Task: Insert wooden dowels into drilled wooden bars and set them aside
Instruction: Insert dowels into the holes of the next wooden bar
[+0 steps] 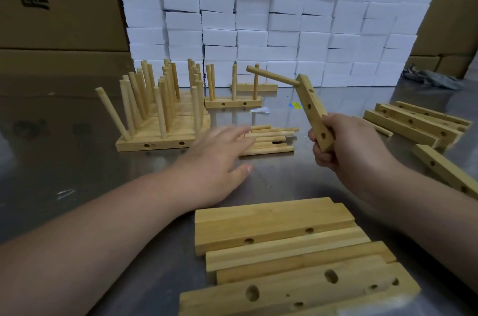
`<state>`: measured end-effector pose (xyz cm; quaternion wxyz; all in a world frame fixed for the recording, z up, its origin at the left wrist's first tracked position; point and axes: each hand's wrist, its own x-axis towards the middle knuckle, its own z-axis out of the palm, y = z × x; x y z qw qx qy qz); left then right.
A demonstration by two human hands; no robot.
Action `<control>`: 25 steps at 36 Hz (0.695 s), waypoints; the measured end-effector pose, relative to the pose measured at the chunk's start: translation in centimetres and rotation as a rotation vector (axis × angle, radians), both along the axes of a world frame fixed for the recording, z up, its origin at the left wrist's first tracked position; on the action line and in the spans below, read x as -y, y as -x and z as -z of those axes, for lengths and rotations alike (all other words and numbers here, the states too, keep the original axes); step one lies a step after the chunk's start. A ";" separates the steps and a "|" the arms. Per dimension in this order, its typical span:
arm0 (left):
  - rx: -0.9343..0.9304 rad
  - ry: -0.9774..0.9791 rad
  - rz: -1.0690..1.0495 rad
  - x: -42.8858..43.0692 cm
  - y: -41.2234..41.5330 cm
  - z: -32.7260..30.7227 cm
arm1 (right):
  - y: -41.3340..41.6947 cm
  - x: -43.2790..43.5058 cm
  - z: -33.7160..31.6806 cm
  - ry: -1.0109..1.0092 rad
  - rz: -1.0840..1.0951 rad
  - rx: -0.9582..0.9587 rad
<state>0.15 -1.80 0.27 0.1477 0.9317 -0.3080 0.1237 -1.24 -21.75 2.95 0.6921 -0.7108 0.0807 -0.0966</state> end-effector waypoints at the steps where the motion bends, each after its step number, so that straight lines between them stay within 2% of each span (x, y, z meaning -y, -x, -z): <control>1: -0.022 -0.072 0.008 0.0 -0.1 0.2 | -0.1 -0.1 0.1 -0.019 -0.007 -0.017; 3: -0.044 -0.048 -0.019 0.1 -0.1 0.2 | -0.4 -0.1 0.3 -0.043 -0.020 -0.032; 7: 0.058 -0.028 -0.046 0.1 -0.2 0.3 | -1.2 0.2 1.3 -0.018 -0.063 -0.017; 13: 0.009 -0.030 -0.118 0.0 -0.2 0.3 | -2.1 0.6 1.8 0.031 -0.093 -0.046; 21: 0.014 -0.051 -0.104 0.1 0.0 0.0 | -2.0 1.3 1.9 0.263 -0.178 -0.058; 25: 0.023 0.010 -0.085 0.1 0.1 0.1 | -2.0 1.1 1.6 0.294 -0.204 -0.038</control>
